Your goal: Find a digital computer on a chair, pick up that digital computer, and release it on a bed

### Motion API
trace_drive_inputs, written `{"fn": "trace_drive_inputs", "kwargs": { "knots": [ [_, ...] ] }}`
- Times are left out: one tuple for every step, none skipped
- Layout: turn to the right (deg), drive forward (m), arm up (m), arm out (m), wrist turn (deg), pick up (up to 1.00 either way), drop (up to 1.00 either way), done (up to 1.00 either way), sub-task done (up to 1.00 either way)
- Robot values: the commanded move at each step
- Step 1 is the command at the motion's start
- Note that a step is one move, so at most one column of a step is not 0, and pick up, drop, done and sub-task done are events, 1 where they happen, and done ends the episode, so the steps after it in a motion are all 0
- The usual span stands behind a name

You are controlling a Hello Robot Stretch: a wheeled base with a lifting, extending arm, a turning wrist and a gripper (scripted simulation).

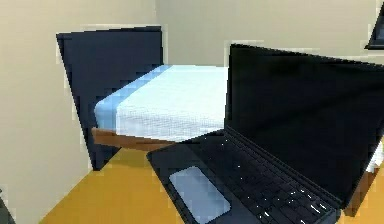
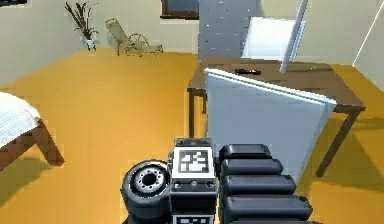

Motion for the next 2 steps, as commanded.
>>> {"fn": "trace_drive_inputs", "kwargs": {
  "knots": [
    [3.0,0.0,0.0,0.0,0.0,0.0,0.0,0.0,0.0],
    [0.0,0.9,0.0,0.0,0.0,0.0,0.0,0.0,0.0]
  ]
}}
